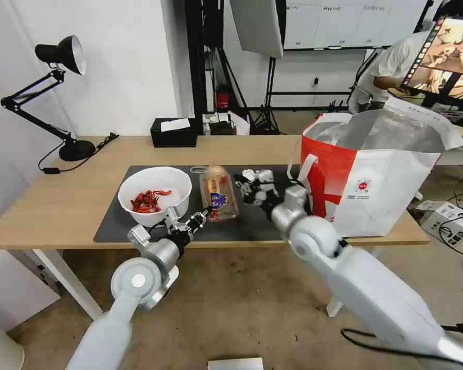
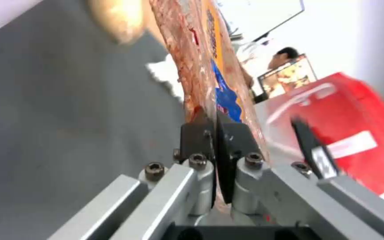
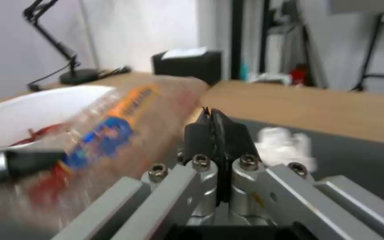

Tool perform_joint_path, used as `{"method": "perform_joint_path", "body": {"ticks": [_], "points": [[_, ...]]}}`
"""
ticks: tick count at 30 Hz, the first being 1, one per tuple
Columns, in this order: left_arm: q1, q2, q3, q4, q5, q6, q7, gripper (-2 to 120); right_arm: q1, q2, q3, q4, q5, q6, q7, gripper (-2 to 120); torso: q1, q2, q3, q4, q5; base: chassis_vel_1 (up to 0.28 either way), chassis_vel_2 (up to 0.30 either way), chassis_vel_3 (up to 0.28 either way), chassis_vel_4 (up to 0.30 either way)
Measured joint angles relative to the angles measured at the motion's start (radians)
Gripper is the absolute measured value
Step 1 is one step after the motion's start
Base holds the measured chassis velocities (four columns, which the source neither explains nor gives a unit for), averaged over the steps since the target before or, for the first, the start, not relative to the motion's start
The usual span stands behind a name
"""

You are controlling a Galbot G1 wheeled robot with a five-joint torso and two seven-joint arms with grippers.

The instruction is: Pick up the trash from the table and place it into the takeout bag.

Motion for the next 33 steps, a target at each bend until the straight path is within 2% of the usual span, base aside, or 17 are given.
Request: {"method": "perform_joint_path", "body": {"ticks": [1, 2, 5, 13, 16, 17, 18, 19, 20, 23, 24, 26, 28, 29, 31, 33], "points": [[-0.005, 0.009, 0.001, -0.012, 0.004, -0.008, 0.000, 0, -0.076, -0.018, 0.056, 0.054, -0.024, 0.009, 0.004, 0, 0.000, 0.000, 0.000, 0.0000, -0.0001, 0.000, 0.000, 0.000, 0.000], [-0.005, 0.009, 0.001, -0.012, 0.004, -0.008, 0.000, 0, -0.076, -0.018, 0.056, 0.054, -0.024, 0.009, 0.004, 0, 0.000, 0.000, 0.000, 0.0000, -0.0001, 0.000, 0.000, 0.000, 0.000], [-0.019, 0.027, -0.008, -0.033, 0.007, -0.021, 0.000, 0, -0.204, -0.040, 0.142, 0.148, -0.053, 0.016, 0.007, 0, 0.000, 0.000, 0.000, -0.0001, -0.0003, 0.000, 0.000, 0.000, 0.000], [-0.055, 0.054, -0.033, -0.065, 0.012, -0.044, 0.002, 0, -0.368, -0.033, 0.243, 0.244, -0.090, 0.020, 0.013, 0, 0.000, 0.000, 0.000, 0.0003, -0.0005, 0.000, 0.000, 0.000, 0.000], [-0.104, 0.112, -0.029, -0.079, 0.056, -0.077, 0.052, 0, -0.521, 0.013, 0.319, 0.260, -0.156, 0.091, -0.004, 0, 0.000, 0.000, 0.000, 0.0003, -0.0001, 0.000, 0.000, 0.000, 0.000], [-0.104, 0.112, -0.029, -0.079, 0.056, -0.077, 0.052, 0, -0.521, 0.013, 0.319, 0.260, -0.156, 0.091, -0.004, 0, 0.000, 0.000, 0.000, 0.0003, -0.0001, 0.000, 0.000, 0.000, 0.000], [-0.128, 0.141, -0.019, -0.079, 0.081, -0.088, 0.082, 0, -0.569, 0.029, 0.341, 0.259, -0.193, 0.138, -0.019, 0, 0.000, 0.000, 0.000, 0.0004, -0.0005, 0.000, 0.000, 0.000, 0.000], [-0.147, 0.161, -0.009, -0.079, 0.099, -0.096, 0.099, 0, -0.606, 0.042, 0.353, 0.258, -0.229, 0.182, -0.029, 3, 0.000, 0.000, 0.000, 0.0003, -0.0002, 0.000, 0.000, 0.000, 0.000], [-0.147, 0.161, -0.009, -0.079, 0.099, -0.096, 0.099, 0, -0.606, 0.042, 0.353, 0.258, -0.229, 0.182, -0.029, 3, 0.000, 0.000, 0.000, 0.0003, -0.0002, 0.000, 0.000, 0.000, 0.000], [-0.218, 0.217, 0.042, -0.063, 0.160, -0.120, 0.134, 0, -0.702, 0.075, 0.380, 0.258, -0.329, 0.285, -0.050, 18, 0.000, 0.000, 0.000, 0.0003, -0.0004, 0.000, 0.000, 0.000, 0.000], [-0.218, 0.217, 0.042, -0.063, 0.160, -0.120, 0.134, 0, -0.702, 0.075, 0.380, 0.258, -0.329, 0.285, -0.050, 18, 0.000, 0.000, 0.000, 0.0003, -0.0004, 0.000, 0.000, 0.000, 0.000], [-0.267, 0.241, 0.084, -0.050, 0.187, -0.130, 0.140, 0, -0.760, 0.104, 0.393, 0.258, -0.396, 0.340, -0.053, 28, 0.000, 0.000, 0.000, 0.0003, -0.0004, 0.000, 0.000, 0.000, 0.000], [-0.282, 0.247, 0.095, -0.045, 0.193, -0.133, 0.140, 0, -0.774, 0.113, 0.395, 0.259, -0.416, 0.353, -0.054, 31, 0.000, 0.000, 0.000, 0.0003, -0.0005, 0.000, 0.000, 0.000, 0.000], [-0.324, 0.259, 0.127, -0.030, 0.212, -0.140, 0.141, 0, -0.812, 0.137, 0.399, 0.259, -0.466, 0.386, -0.056, 38, 0.000, 0.000, 0.000, 0.0002, -0.0002, 0.000, 0.000, 0.000, 0.000], [-0.347, 0.262, 0.145, -0.021, 0.226, -0.142, 0.141, 0, -0.833, 0.152, 0.401, 0.259, -0.490, 0.403, -0.056, 41, 0.000, 0.000, 0.000, 0.0003, -0.0004, 0.000, 0.000, 0.000, 0.000], [-0.410, 0.266, 0.193, -0.001, 0.253, -0.145, 0.140, 0, -0.869, 0.187, 0.400, 0.253, -0.537, 0.433, -0.058, 52, 0.000, 0.000, 0.000, 0.0003, -0.0004, 0.000, 0.000, 0.000, 0.000]]}}
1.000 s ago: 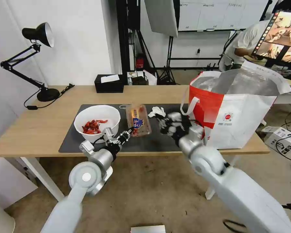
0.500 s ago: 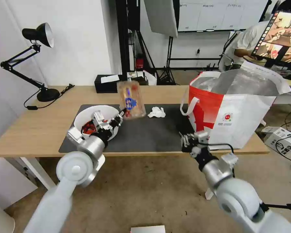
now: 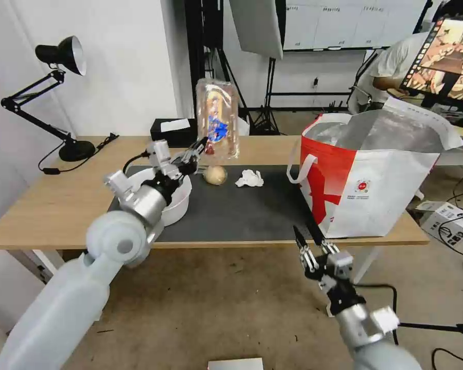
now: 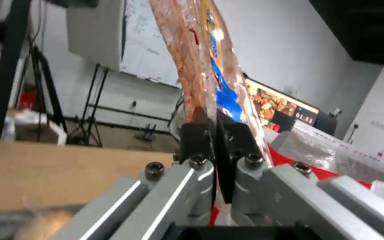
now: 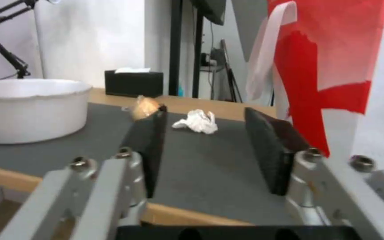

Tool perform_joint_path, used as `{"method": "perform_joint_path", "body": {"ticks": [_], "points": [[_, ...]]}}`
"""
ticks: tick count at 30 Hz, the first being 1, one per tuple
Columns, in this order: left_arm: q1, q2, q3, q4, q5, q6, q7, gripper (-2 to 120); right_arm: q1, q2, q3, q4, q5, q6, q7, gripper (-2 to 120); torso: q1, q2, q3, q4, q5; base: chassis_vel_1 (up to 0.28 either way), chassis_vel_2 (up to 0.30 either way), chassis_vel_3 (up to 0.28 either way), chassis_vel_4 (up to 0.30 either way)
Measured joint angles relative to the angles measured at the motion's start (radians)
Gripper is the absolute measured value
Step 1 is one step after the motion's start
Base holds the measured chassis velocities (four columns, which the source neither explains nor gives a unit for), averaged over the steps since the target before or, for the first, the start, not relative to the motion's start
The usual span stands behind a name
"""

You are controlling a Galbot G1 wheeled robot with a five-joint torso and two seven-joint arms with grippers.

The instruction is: Pick up the trash from the table and place it into the takeout bag.

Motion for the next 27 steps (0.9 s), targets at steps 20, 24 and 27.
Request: {"method": "perform_joint_path", "body": {"ticks": [20, 24, 27], "points": [[-0.568, -0.281, 0.455, 0.344, -0.006, -0.015, -0.045, 0, -0.050, 0.137, -0.046, -0.106, -0.157, 0.043, 0.002, 100, 0.000, 0.000, 0.000, 0.0000, 0.0004, 0.000, 0.000, 0.000, 0.000], [-0.598, -0.380, 0.525, 0.434, 0.079, -0.034, -0.066, 0, -0.051, 0.141, -0.044, -0.112, -0.157, 0.050, 0.002, 100, 0.000, 0.000, 0.000, -0.0002, 0.0005, 0.000, 0.000, 0.000, 0.000], [-0.610, -0.419, 0.562, 0.487, 0.145, -0.041, -0.070, 0, -0.052, 0.140, -0.042, -0.113, -0.154, 0.052, 0.002, 100, 0.000, 0.000, 0.000, -0.0002, 0.0005, 0.000, 0.000, 0.000, 0.000]]}}
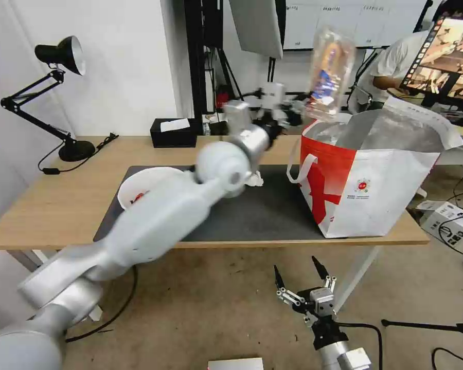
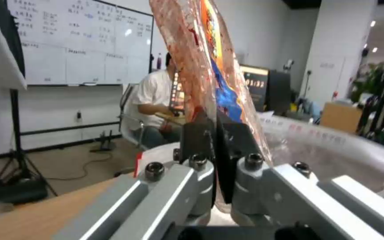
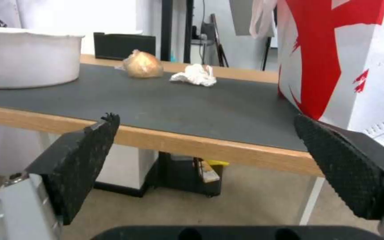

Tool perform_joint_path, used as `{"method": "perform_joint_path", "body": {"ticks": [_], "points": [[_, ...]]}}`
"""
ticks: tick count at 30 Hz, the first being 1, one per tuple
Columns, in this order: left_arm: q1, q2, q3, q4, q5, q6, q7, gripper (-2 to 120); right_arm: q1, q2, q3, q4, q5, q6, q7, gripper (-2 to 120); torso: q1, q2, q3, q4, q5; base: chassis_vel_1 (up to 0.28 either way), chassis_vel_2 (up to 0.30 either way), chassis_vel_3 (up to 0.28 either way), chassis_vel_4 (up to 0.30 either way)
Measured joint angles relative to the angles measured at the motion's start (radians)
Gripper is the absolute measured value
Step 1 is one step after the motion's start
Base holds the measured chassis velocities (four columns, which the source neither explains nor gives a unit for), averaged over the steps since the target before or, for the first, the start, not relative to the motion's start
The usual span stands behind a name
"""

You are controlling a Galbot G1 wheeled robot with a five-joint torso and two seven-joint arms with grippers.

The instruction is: Pick up the trash from the table and place it into the takeout bag.

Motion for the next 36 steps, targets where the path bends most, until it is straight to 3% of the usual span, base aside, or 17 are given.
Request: {"method": "perform_joint_path", "body": {"ticks": [12, 22, 25, 27, 36], "points": [[-0.018, -0.025, 0.066, 0.074, 0.100, 0.002, 0.019, 0, -0.008, -0.028, 0.006, 0.020, 0.006, 0.002, 0.000, 100, 0.000, 0.000, 0.000, 0.0004, -0.0004, 0.000, 0.000, 0.000, 0.000], [-0.020, -0.057, 0.087, 0.128, 0.121, -0.020, 0.057, 1, -0.016, -0.032, 0.009, 0.024, 0.011, 0.002, 0.002, 100, 0.000, 0.000, 0.000, 0.0002, -0.0003, 0.000, 0.000, 0.000, 0.000], [-0.019, -0.054, 0.090, 0.128, 0.109, -0.049, 0.069, 7, -0.015, -0.032, 0.008, 0.022, 0.011, 0.002, 0.003, 100, 0.000, 0.000, 0.000, 0.0002, -0.0004, 0.000, 0.000, 0.000, 0.000], [-0.017, -0.050, 0.090, 0.125, 0.086, -0.060, 0.073, 19, -0.012, -0.034, 0.008, 0.018, 0.012, 0.002, 0.004, 100, 0.000, 0.000, 0.000, 0.0002, -0.0004, 0.000, 0.000, 0.000, 0.000], [-0.013, -0.034, 0.092, 0.079, 0.012, -0.058, 0.091, 47, -0.004, -0.039, 0.014, 0.035, 0.030, -0.012, 0.006, 100, 0.000, 0.000, 0.000, 0.0002, -0.0005, 0.000, 0.000, 0.000, 0.000]]}}
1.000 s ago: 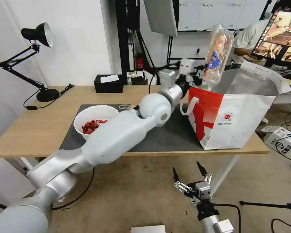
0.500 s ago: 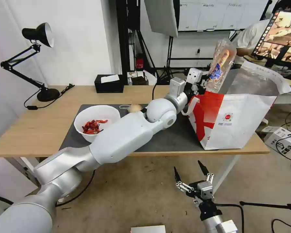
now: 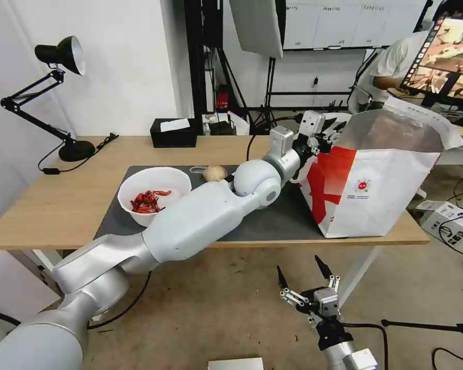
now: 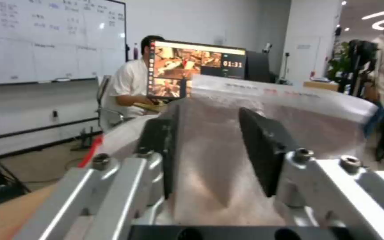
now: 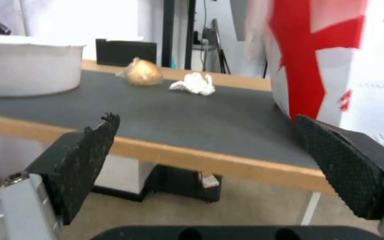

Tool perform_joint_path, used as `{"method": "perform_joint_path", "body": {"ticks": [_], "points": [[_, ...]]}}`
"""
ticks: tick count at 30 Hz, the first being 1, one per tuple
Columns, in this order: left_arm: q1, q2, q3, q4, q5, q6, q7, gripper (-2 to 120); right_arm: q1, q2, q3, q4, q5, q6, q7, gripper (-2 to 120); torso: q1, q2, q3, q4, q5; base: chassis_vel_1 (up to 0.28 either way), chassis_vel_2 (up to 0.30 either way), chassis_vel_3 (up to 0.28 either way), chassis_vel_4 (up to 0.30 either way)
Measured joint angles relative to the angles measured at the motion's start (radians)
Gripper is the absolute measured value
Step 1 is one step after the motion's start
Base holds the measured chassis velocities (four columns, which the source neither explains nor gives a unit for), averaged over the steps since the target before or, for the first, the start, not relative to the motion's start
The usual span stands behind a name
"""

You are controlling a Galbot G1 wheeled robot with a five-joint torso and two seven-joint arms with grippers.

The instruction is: Pick up the trash from the table and place it into the takeout bag.

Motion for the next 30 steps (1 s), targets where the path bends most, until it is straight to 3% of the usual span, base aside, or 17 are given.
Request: {"method": "perform_joint_path", "body": {"ticks": [7, 11, 14, 19, 22, 24, 25, 26, 28, 30], "points": [[0.034, 0.039, -0.040, -0.076, -0.020, -0.001, -0.055, 77, 0.002, -0.002, 0.009, 0.029, 0.011, -0.012, 0.001, 100, 0.000, 0.000, 0.000, 0.0000, 0.0000, 0.000, 0.000, 0.000, 0.000], [0.060, 0.064, -0.061, -0.111, -0.020, -0.006, -0.070, 85, 0.001, 0.000, 0.008, 0.030, 0.010, -0.012, 0.001, 100, 0.000, 0.000, 0.000, -0.0002, -0.0001, 0.000, 0.000, 0.000, 0.000], [0.108, 0.137, -0.090, -0.191, -0.019, -0.032, -0.102, 98, 0.006, 0.000, 0.001, 0.023, 0.009, -0.012, 0.000, 100, 0.000, 0.000, 0.000, 0.0000, -0.0001, 0.000, 0.000, 0.000, 0.000], [0.172, 0.222, -0.126, -0.269, -0.012, -0.075, -0.121, 100, 0.012, -0.005, -0.004, 0.021, 0.009, -0.012, 0.000, 100, 0.000, 0.000, 0.000, -0.0001, -0.0001, 0.000, 0.000, 0.000, 0.000], [0.279, 0.318, -0.198, -0.338, 0.033, -0.121, -0.113, 100, 0.025, -0.015, -0.010, 0.015, 0.010, -0.012, 0.000, 100, 0.000, 0.000, 0.000, 0.0001, -0.0002, 0.000, 0.000, 0.000, 0.000], [0.283, 0.320, -0.201, -0.339, 0.036, -0.123, -0.112, 100, 0.026, -0.016, -0.010, 0.015, 0.010, -0.012, 0.000, 100, 0.000, 0.000, 0.000, 0.0001, -0.0002, 0.000, 0.000, 0.000, 0.000], [0.356, 0.365, -0.244, -0.356, 0.091, -0.152, -0.084, 100, 0.032, -0.021, -0.013, 0.012, 0.014, -0.012, 0.000, 100, 0.000, 0.000, 0.000, 0.0000, -0.0004, 0.000, 0.000, 0.000, 0.000], [0.356, 0.365, -0.244, -0.356, 0.091, -0.152, -0.084, 100, 0.032, -0.021, -0.013, 0.012, 0.014, -0.012, 0.000, 100, 0.000, 0.000, 0.000, 0.0000, -0.0004, 0.000, 0.000, 0.000, 0.000], [0.501, 0.426, -0.339, -0.385, 0.168, -0.186, -0.024, 100, 0.045, -0.026, -0.024, 0.005, 0.016, -0.006, 0.000, 100, 0.000, 0.000, 0.000, 0.0004, -0.0005, 0.000, 0.000, 0.000, 0.000], [0.538, 0.438, -0.367, -0.394, 0.178, -0.193, -0.009, 100, 0.048, -0.026, -0.026, 0.005, 0.016, -0.005, 0.000, 100, 0.000, 0.000, 0.000, 0.0003, -0.0004, 0.000, 0.000, 0.000, 0.000]]}}
